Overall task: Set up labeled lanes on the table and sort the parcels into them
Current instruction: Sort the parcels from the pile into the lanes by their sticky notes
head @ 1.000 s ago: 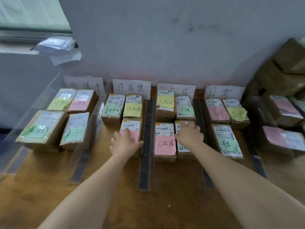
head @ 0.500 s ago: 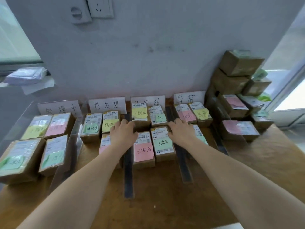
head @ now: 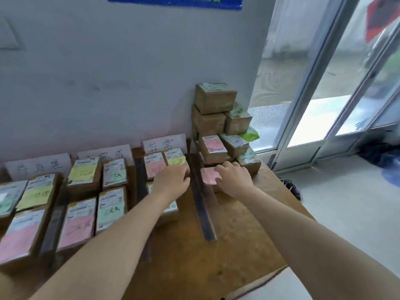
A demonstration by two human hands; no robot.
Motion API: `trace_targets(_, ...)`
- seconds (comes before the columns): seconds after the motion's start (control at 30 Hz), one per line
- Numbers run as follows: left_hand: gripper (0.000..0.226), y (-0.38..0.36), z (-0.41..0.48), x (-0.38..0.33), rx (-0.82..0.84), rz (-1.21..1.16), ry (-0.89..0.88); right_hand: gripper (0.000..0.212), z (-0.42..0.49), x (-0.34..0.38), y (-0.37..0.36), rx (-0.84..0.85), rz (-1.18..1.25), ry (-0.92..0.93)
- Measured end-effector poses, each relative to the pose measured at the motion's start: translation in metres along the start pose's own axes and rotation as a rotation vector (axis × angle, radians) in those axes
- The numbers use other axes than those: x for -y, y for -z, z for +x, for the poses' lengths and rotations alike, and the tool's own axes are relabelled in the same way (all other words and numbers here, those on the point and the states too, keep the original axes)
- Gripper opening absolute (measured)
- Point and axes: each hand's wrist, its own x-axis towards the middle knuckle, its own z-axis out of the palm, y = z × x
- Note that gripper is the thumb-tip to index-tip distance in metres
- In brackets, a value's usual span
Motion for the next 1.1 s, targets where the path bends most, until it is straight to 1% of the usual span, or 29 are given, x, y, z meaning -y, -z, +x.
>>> trace_targets(0.17, 0.023, -0.024, 0.027, -0.064, 0.059, 0.068, -0.075, 0.036, -0.003, -0.078, -0.005, 0.056, 0.023, -0.054)
trace_targets(0.33, 0.029, -0.043, 0.060, -0.086, 0.142, 0.105, -0.088, 0.035, 0.012, -0.128, -0.016, 0.099, 0.073, -0.105)
trace_targets(0.4, 0.036, -0.053, 0.079, -0.090, 0.250, 0.097, -0.106, 0.037, 0.022, -0.142, -0.021, 0.124, 0.072, -0.130)
trace_targets(0.53, 0.058, -0.081, 0.118, -0.096, 0.565, 0.063, -0.106, 0.043, 0.047, -0.167, -0.029, 0.191, 0.038, -0.157)
trace_targets(0.6, 0.064, -0.093, 0.132, -0.100, 0.644, 0.062, -0.096, 0.041, 0.060, -0.180, -0.031, 0.209, 0.027, -0.168)
trace_targets(0.7, 0.068, -0.106, 0.148, -0.110, 0.702, 0.044, -0.112, 0.038, 0.077, -0.200, -0.035, 0.217, 0.018, -0.184)
trace_targets(0.8, 0.079, -0.121, 0.156, -0.111, 0.734, 0.059, -0.119, 0.038, 0.090, -0.213, -0.043, 0.235, 0.041, -0.182)
trace_targets(0.93, 0.092, -0.137, 0.162, -0.107, 0.805, 0.143, -0.048, 0.038, 0.108, -0.224, -0.053, 0.260, 0.056, -0.139)
trace_targets(1.0, 0.094, -0.140, 0.164, -0.110, 0.808, 0.209, -0.032, 0.036, 0.118, -0.229, -0.056, 0.256, 0.063, -0.115)
trace_targets(1.1, 0.094, -0.147, 0.163, -0.113, 0.764, 0.266, 0.014, 0.037, 0.130, -0.235, -0.060, 0.272, 0.069, -0.053)
